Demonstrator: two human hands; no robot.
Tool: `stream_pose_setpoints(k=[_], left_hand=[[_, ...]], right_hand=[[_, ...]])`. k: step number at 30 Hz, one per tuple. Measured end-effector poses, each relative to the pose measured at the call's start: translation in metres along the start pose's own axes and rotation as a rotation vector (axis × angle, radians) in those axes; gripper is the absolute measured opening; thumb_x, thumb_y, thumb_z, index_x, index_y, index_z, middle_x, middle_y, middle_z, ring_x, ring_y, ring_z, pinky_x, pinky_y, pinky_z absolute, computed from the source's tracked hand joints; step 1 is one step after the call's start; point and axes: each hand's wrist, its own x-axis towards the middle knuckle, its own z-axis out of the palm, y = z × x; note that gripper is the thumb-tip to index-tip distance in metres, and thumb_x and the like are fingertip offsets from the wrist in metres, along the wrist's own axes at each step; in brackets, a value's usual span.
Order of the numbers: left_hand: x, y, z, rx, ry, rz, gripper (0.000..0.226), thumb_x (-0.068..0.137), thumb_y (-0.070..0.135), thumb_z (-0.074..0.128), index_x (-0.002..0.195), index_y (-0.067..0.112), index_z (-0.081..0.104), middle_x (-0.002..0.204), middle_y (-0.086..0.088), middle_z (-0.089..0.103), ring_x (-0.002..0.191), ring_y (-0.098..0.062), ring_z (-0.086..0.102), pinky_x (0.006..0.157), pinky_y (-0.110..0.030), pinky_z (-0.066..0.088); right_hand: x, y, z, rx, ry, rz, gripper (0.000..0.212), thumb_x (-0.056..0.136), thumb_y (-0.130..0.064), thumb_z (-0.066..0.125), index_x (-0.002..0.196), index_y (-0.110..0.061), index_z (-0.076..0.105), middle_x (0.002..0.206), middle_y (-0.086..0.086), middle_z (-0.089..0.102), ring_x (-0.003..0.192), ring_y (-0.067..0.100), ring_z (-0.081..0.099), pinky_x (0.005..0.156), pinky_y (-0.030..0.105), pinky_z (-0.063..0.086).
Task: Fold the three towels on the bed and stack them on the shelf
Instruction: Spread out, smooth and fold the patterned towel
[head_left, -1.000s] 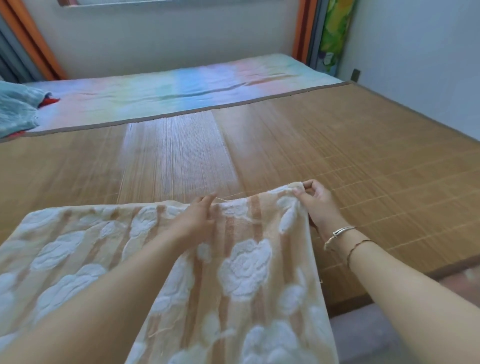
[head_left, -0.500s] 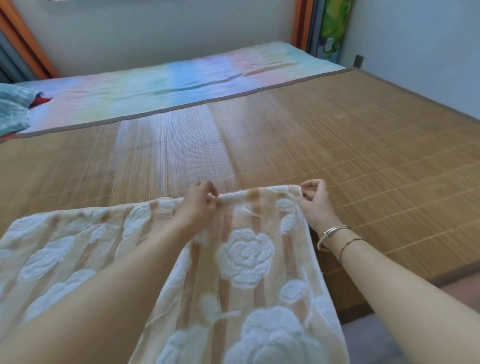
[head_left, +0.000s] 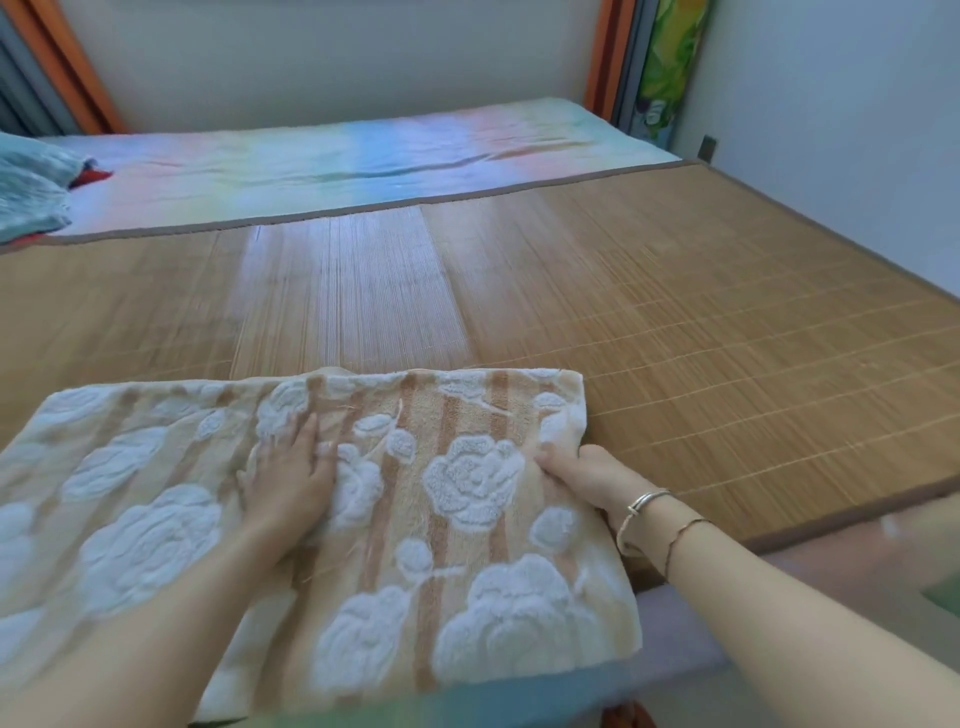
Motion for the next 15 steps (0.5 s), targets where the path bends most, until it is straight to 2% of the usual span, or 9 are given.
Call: stream_pose_setpoints(k=[3, 5, 6, 8, 11, 13, 15], left_hand=[[0.002, 0.0, 0.002, 0.017, -0.067, -0.003, 0.056, 0.099, 0.052, 0.02, 0.152, 0.037, 0.008, 0.161, 0.01, -0.003, 0.148, -0.025, -0.005, 0.115, -0.056, -0.002], [0.005, 0.006, 0.002, 0.024, -0.103, -0.012, 0.059, 0.098, 0.056, 0.018, 0.152, 0.037, 0.006, 0.161, 0.009, -0.008, 0.148, -0.025, -0.007, 0.115, -0.057, -0.004], [0.007, 0.009, 0.003, 0.033, -0.114, -0.002, 0.061, 0.097, 0.057, 0.017, 0.152, 0.036, 0.005, 0.161, 0.008, -0.009, 0.148, -0.025, -0.007, 0.115, -0.056, -0.005], [0.007, 0.019, 0.01, 0.073, -0.126, 0.041, 0.063, 0.096, 0.059, 0.017, 0.152, 0.035, 0.002, 0.161, 0.006, -0.01, 0.148, -0.022, -0.007, 0.115, -0.055, -0.007], [0.003, 0.033, 0.023, 0.171, -0.144, 0.091, 0.07, 0.093, 0.065, 0.017, 0.151, 0.035, -0.006, 0.16, 0.006, -0.015, 0.148, -0.02, -0.01, 0.113, -0.055, -0.011], [0.002, 0.034, 0.024, 0.186, -0.136, 0.11, 0.072, 0.092, 0.066, 0.018, 0.151, 0.035, -0.008, 0.159, 0.005, -0.016, 0.148, -0.021, -0.011, 0.114, -0.055, -0.011], [-0.003, 0.027, 0.021, 0.157, -0.131, 0.153, 0.071, 0.094, 0.064, 0.021, 0.152, 0.034, -0.007, 0.16, 0.005, -0.013, 0.147, -0.021, -0.012, 0.115, -0.052, -0.01]], right_hand=[[0.006, -0.013, 0.005, 0.088, 0.334, -0.273, 0.022, 0.091, -0.021, 0.057, 0.105, -0.004, 0.055, 0.09, 0.004, 0.057, 0.08, 0.019, 0.053, 0.063, 0.024, 0.04], [0.01, -0.018, -0.009, 0.102, 0.466, -0.407, 0.013, 0.089, -0.015, 0.06, 0.093, -0.008, 0.05, 0.078, 0.002, 0.053, 0.073, 0.021, 0.05, 0.052, 0.022, 0.035], [0.013, -0.019, -0.018, 0.036, 0.524, -0.422, 0.015, 0.088, -0.017, 0.061, 0.091, -0.009, 0.048, 0.075, 0.001, 0.052, 0.073, 0.023, 0.051, 0.053, 0.027, 0.035], [0.02, -0.012, -0.04, -0.21, 0.616, -0.323, 0.026, 0.088, -0.027, 0.061, 0.099, -0.009, 0.047, 0.082, 0.009, 0.06, 0.082, 0.03, 0.057, 0.06, 0.032, 0.034], [0.024, 0.002, -0.053, -0.638, 0.675, -0.111, 0.055, 0.089, -0.044, 0.056, 0.123, -0.005, 0.036, 0.116, 0.019, 0.058, 0.108, 0.036, 0.057, 0.081, 0.039, 0.043], [0.025, 0.011, -0.044, -0.88, 0.729, -0.128, 0.06, 0.091, -0.043, 0.05, 0.133, -0.005, 0.03, 0.132, 0.017, 0.045, 0.121, 0.035, 0.045, 0.094, 0.042, 0.039], [0.021, 0.014, -0.027, -1.033, 0.741, -0.28, 0.054, 0.094, -0.033, 0.045, 0.139, -0.009, 0.029, 0.14, 0.013, 0.036, 0.128, 0.032, 0.036, 0.102, 0.044, 0.033]])
